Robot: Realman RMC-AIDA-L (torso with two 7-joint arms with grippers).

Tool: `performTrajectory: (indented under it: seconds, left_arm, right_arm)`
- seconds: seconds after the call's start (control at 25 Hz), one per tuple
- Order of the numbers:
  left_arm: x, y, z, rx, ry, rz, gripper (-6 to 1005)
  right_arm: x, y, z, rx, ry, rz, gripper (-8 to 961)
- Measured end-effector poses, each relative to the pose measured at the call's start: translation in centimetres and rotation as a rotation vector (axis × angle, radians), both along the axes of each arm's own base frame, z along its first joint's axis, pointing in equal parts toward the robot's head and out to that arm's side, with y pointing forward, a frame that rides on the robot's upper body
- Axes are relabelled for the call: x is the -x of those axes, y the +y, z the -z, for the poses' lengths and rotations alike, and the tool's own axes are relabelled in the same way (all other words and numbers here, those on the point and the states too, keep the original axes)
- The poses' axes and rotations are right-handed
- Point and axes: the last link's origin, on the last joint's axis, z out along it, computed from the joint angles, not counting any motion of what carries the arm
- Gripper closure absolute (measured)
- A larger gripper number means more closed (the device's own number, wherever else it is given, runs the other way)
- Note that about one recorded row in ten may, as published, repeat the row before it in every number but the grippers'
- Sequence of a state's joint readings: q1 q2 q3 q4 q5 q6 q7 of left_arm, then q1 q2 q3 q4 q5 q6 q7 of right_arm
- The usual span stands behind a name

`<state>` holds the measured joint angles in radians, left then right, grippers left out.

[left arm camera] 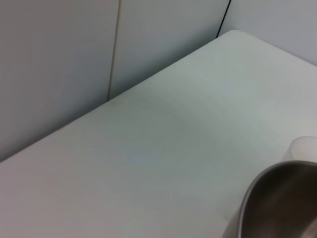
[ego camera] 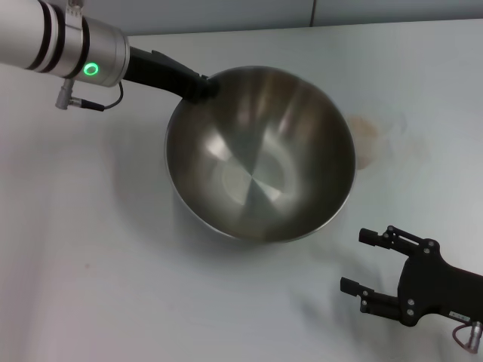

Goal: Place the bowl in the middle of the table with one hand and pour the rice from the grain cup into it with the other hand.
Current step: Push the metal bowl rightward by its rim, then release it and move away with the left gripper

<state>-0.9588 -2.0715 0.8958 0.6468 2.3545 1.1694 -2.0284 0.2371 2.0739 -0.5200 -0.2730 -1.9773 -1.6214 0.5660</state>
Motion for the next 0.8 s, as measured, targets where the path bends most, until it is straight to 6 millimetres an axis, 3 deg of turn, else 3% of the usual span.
performTrajectory:
  seconds: [0.8]
  left_arm:
    - [0.65,0.36,0.51,-0.039,0.004,-0.025,937]
  right_arm:
    - [0.08,0.11,0.02,0.001,0.001,-0.003,170]
